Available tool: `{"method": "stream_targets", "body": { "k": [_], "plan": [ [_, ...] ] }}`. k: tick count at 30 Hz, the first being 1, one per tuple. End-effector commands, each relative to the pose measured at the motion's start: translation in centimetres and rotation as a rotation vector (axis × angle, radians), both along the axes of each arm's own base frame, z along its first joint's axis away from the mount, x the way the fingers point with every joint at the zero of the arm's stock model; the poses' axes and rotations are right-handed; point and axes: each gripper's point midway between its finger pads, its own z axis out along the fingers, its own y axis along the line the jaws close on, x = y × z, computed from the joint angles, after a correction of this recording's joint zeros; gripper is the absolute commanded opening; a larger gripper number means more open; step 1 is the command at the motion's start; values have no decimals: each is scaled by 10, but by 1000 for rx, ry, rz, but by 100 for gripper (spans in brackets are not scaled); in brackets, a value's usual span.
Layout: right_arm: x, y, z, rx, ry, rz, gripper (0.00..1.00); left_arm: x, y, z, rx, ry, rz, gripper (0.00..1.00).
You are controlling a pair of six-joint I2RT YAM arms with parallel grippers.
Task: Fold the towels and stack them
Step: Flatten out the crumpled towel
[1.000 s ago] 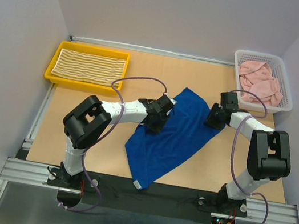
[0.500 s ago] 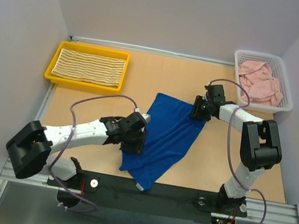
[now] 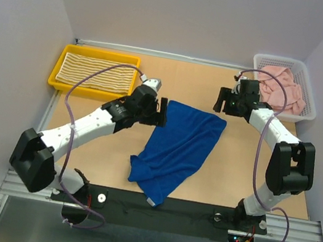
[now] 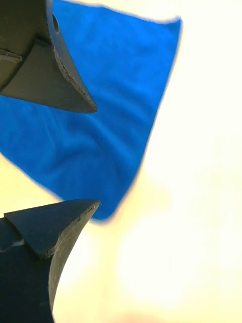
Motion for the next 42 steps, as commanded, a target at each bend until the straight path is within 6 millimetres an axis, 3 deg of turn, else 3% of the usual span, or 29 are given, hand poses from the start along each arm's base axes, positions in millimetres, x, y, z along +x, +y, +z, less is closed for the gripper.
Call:
{"method": "stream_targets", "body": {
  "k": [1, 6, 13, 24, 35, 39, 42],
  "plan": [
    [4, -39, -14, -1, 72, -107, 72, 69, -4, 41, 39, -231, -25, 89],
    [7, -51, -30, 3, 109, -118, 67, 129, -17, 47, 161, -316, -133, 88],
    [12, -49, -53, -2, 155, -106, 52, 175, -33, 30, 275, -363, -258, 85],
    [6, -50, -84, -16, 227, -108, 49, 205, -46, -13, 339, -333, -415, 82],
    [-5, -42, -97, 12, 270, -54, 31, 215, -55, -51, 370, -281, -509, 77],
    [-5, -44, -99, -3, 268, -50, 19, 215, -56, -63, 364, -255, -534, 75],
    [-7, -46, -99, -13, 270, -47, 1, 221, -56, -70, 360, -243, -542, 70]
  ]
}}
